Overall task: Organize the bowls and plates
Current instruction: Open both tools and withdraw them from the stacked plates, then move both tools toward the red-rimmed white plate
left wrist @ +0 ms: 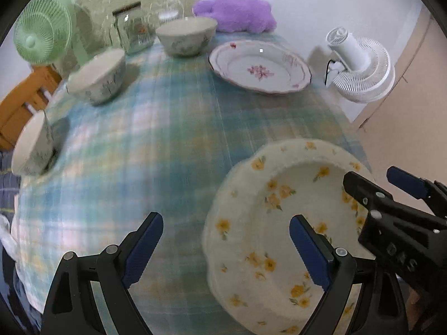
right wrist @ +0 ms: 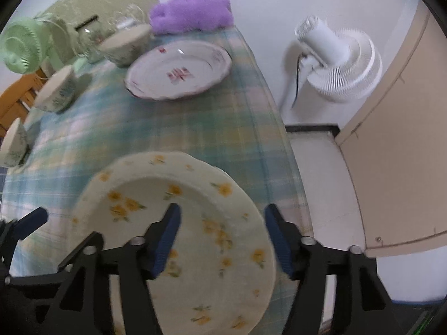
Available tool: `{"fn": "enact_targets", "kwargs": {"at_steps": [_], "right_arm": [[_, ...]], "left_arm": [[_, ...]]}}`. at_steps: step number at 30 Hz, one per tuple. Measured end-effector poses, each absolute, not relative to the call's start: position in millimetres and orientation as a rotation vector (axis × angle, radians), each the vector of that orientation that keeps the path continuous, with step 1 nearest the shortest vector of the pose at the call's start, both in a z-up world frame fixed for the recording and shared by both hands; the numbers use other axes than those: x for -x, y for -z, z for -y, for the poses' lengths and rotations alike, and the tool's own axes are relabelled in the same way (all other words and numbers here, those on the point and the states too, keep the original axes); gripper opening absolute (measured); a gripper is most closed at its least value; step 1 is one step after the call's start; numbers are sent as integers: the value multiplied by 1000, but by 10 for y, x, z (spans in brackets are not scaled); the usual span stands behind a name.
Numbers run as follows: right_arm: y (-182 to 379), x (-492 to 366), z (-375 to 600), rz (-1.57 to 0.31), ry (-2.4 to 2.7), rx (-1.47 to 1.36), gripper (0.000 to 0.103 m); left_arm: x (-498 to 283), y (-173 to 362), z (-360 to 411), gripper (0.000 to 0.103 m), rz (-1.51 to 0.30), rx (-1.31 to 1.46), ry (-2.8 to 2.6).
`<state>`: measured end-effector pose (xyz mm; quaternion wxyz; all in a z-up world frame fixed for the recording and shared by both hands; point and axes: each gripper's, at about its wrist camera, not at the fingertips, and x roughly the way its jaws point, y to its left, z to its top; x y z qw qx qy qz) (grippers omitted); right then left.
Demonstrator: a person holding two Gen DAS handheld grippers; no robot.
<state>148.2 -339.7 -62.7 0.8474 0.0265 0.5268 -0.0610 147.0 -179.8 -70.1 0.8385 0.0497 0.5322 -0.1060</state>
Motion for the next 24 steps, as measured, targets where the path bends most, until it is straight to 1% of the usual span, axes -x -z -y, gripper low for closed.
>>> {"fn": "enact_targets", "kwargs": {"at_steps": [12, 19, 24], "right_arm": [[100, -1750, 2931, -968, 222, -130, 75], [-50, -2108, 2980, -930, 254, -162, 75], [11, -2450, 3174, -932, 236, -173, 75]], "left_arm": [[-1952, 253, 1473, 93, -991, -139, 324], [-2340, 159, 1592, 93, -943, -120, 314], [-2630, 215, 1787, 92, -937, -114, 268]]}}
